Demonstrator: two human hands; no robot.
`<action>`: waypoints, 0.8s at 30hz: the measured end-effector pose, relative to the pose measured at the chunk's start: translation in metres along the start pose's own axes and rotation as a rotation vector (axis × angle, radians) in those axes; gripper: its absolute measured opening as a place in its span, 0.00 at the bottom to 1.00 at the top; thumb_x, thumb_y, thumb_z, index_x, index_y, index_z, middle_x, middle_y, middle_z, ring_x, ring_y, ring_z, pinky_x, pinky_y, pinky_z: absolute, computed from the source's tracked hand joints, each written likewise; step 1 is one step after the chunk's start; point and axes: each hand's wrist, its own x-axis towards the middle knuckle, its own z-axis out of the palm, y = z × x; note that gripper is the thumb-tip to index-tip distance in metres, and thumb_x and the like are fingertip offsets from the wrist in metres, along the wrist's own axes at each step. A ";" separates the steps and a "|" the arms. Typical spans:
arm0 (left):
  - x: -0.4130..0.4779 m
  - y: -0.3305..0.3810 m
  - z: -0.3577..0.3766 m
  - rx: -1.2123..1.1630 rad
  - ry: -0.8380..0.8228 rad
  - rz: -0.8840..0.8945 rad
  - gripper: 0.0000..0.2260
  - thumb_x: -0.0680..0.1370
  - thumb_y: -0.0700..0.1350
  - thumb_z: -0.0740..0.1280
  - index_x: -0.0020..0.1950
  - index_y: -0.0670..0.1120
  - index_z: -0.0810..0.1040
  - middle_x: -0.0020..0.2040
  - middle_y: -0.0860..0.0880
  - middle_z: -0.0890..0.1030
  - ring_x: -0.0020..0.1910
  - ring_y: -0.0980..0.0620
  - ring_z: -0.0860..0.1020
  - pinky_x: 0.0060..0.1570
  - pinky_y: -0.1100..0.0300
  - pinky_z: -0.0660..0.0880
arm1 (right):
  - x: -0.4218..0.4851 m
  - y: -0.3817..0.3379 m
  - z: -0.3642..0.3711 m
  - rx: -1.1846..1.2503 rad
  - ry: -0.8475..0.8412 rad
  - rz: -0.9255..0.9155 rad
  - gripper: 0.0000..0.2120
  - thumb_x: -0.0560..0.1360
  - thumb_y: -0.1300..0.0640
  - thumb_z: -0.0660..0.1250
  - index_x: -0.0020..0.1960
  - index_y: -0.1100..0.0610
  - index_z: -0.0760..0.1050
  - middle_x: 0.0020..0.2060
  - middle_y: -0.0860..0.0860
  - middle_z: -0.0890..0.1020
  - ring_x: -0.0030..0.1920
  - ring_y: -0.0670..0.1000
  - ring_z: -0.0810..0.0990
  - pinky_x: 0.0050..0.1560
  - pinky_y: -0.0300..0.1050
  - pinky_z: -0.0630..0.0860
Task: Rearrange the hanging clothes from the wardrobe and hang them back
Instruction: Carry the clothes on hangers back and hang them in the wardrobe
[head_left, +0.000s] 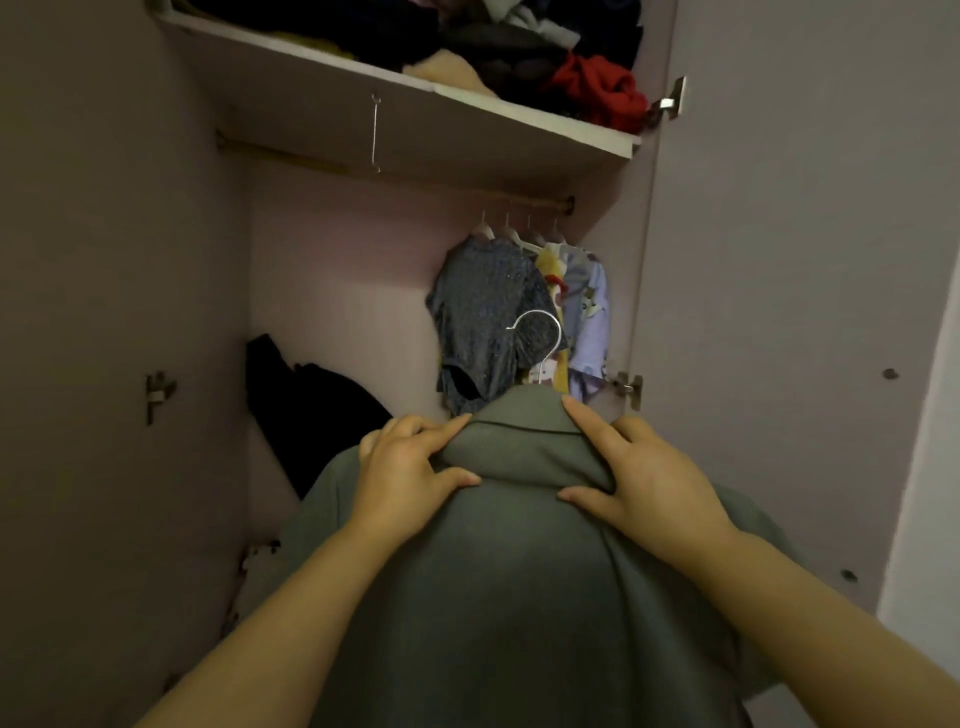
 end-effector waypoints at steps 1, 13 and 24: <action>0.012 -0.006 0.007 0.014 -0.002 -0.010 0.27 0.63 0.50 0.78 0.61 0.53 0.78 0.47 0.49 0.79 0.50 0.49 0.74 0.51 0.61 0.59 | 0.016 0.008 0.009 0.010 0.009 -0.016 0.42 0.71 0.35 0.62 0.66 0.34 0.30 0.56 0.49 0.68 0.50 0.50 0.73 0.43 0.40 0.70; 0.146 -0.090 0.081 0.179 0.036 -0.013 0.27 0.65 0.52 0.76 0.64 0.54 0.76 0.51 0.48 0.79 0.54 0.48 0.74 0.55 0.58 0.62 | 0.183 0.083 0.097 0.045 0.060 -0.126 0.43 0.71 0.33 0.60 0.70 0.35 0.31 0.57 0.48 0.66 0.54 0.51 0.72 0.52 0.43 0.74; 0.313 -0.223 0.166 0.122 -0.043 0.009 0.28 0.73 0.56 0.68 0.71 0.58 0.65 0.59 0.52 0.75 0.59 0.53 0.70 0.61 0.57 0.67 | 0.379 0.112 0.171 -0.250 0.157 -0.106 0.40 0.70 0.28 0.55 0.75 0.42 0.45 0.59 0.44 0.69 0.55 0.46 0.73 0.45 0.38 0.71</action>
